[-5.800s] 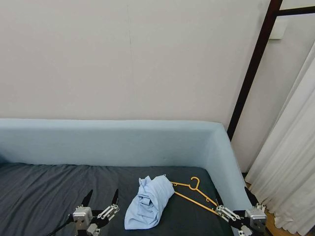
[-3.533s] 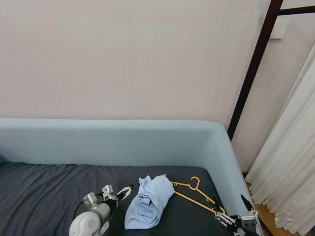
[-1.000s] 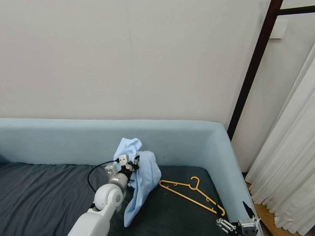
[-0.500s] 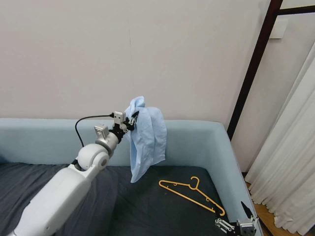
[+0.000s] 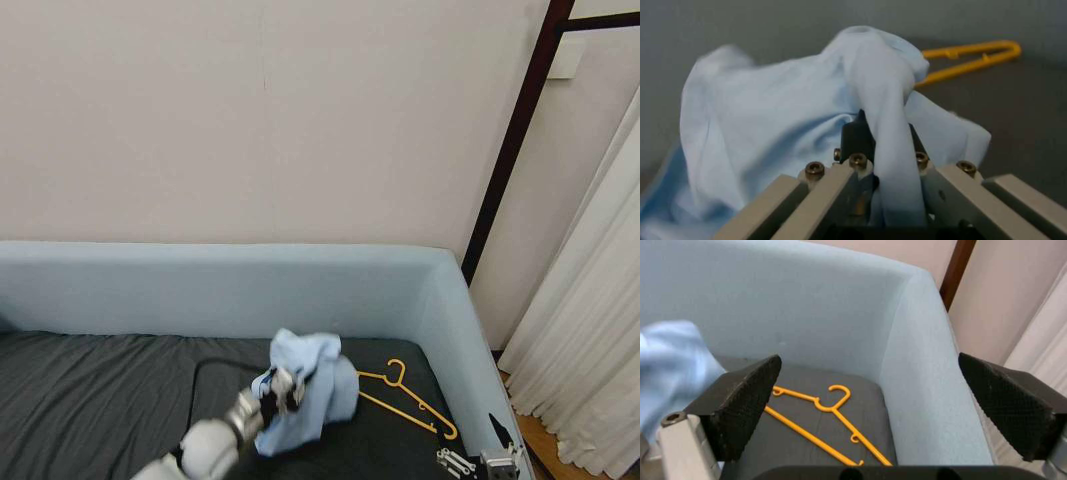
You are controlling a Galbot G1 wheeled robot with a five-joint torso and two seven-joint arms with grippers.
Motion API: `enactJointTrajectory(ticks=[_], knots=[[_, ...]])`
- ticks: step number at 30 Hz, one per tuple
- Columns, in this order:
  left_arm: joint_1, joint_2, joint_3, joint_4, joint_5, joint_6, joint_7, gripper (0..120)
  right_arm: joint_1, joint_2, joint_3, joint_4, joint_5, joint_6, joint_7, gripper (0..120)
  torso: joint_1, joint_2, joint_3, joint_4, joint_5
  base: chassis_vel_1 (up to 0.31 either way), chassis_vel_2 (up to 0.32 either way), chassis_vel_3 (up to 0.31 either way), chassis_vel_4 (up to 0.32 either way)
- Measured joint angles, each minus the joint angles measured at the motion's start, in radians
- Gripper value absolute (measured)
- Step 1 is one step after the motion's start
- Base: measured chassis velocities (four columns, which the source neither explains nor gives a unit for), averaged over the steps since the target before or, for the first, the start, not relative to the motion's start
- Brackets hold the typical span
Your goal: Pick up the clothes from the sofa and hang them on the clothes hanger.
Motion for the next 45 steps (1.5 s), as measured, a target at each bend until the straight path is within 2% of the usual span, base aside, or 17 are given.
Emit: enactJointTrajectory(ticks=[3, 6, 12, 24, 34, 37, 38, 40, 42, 43, 45], knots=[[0.047, -0.015, 0.001, 0.007, 0.032, 0.015, -0.02, 0, 0.003, 0.0, -0.003, -0.004, -0.001, 0.001, 0.0, 100, 0.0, 0.0, 0.0, 0.0, 0.0002, 0.0, 0.0, 0.0, 0.0], [0.148, -0.033, -0.01, 0.018, 0.088, 0.065, -0.063, 0, 0.007, 0.002, -0.012, -0.006, -0.005, 0.005, -0.002, 100, 0.0, 0.0, 0.0, -0.0001, 0.0002, 0.0, 0.0, 0.0, 0.0], [0.213, -0.036, -0.067, 0.06, 0.136, 0.098, -0.12, 0, 0.001, 0.001, -0.014, -0.006, -0.013, 0.02, -0.006, 100, 0.0, 0.0, 0.0, -0.0001, -0.0001, 0.0, 0.0, 0.0, 0.0], [0.237, -0.057, -0.163, 0.133, 0.135, 0.132, -0.227, 0, -0.016, -0.004, -0.007, -0.004, -0.016, 0.043, -0.007, 100, 0.0, 0.0, 0.0, -0.0004, -0.0005, 0.0, 0.0, 0.0, 0.0], [0.227, -0.042, -0.197, 0.121, 0.061, 0.081, -0.226, 0, -0.019, -0.002, -0.009, 0.005, -0.019, 0.045, -0.007, 100, 0.0, 0.0, 0.0, 0.0004, 0.0001, 0.0, 0.0, 0.0, 0.0], [0.227, -0.024, -0.196, 0.106, 0.06, 0.085, -0.209, 11, -0.02, 0.0, -0.01, 0.01, -0.019, 0.043, -0.006, 100, 0.0, 0.0, 0.0, 0.0001, 0.0002, 0.0, 0.0, 0.0, 0.0], [0.227, -0.024, -0.196, 0.106, 0.06, 0.085, -0.209, 11, -0.02, 0.0, -0.01, 0.01, -0.019, 0.043, -0.006, 100, 0.0, 0.0, 0.0, 0.0001, 0.0002, 0.0, 0.0, 0.0, 0.0], [0.238, -0.008, -0.191, 0.077, 0.054, 0.126, -0.223, 21, -0.02, 0.001, -0.012, 0.012, -0.019, 0.041, -0.006, 100, 0.0, 0.0, 0.0, -0.0001, 0.0, 0.0, 0.0, 0.0, 0.0], [0.261, 0.018, -0.181, 0.028, 0.048, 0.2, -0.297, 30, -0.016, 0.002, -0.015, 0.012, -0.019, 0.039, -0.006, 100, 0.0, 0.0, 0.0, -0.0002, -0.0002, 0.0, 0.0, 0.0, 0.0], [0.261, 0.018, -0.181, 0.028, 0.048, 0.2, -0.297, 30, -0.016, 0.002, -0.015, 0.012, -0.019, 0.039, -0.006, 100, 0.0, 0.0, 0.0, -0.0002, -0.0002, 0.0, 0.0, 0.0, 0.0], [0.283, 0.048, -0.174, -0.013, 0.051, 0.254, -0.358, 39, -0.011, 0.001, -0.017, 0.009, -0.019, 0.038, -0.006, 100, 0.0, 0.0, 0.0, 0.0, -0.0002, 0.0, 0.0, 0.0, 0.0]])
